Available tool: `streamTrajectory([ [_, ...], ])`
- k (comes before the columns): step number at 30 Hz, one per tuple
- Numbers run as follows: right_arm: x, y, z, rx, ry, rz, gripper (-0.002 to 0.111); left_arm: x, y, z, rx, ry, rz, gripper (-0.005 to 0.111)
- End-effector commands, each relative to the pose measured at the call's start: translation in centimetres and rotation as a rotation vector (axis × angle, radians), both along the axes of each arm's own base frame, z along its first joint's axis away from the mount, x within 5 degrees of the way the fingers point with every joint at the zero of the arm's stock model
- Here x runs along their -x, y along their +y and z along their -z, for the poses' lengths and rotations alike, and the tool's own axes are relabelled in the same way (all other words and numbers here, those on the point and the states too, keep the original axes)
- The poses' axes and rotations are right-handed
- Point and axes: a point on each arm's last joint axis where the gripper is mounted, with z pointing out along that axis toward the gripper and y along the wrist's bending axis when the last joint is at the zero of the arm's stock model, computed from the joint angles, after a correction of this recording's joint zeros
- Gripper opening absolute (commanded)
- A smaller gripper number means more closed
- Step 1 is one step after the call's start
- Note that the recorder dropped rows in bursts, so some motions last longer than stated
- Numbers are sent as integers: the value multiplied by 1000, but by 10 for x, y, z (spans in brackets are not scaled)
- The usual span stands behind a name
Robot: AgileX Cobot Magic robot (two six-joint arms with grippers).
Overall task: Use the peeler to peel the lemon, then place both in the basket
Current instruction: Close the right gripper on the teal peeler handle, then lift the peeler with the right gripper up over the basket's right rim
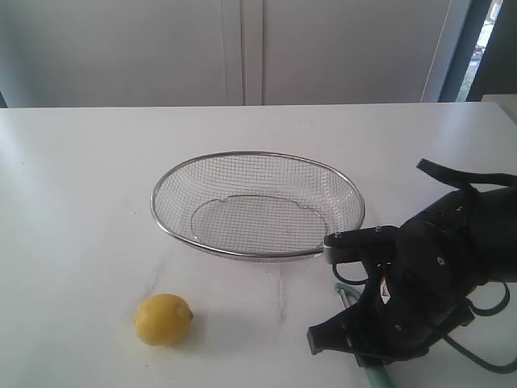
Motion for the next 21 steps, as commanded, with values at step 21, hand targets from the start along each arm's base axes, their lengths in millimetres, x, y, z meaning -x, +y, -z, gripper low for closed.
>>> streamTrajectory([
  [21, 32, -25, -90, -130, -225, -13, 0, 0, 0, 1, 6, 0, -4, 0],
])
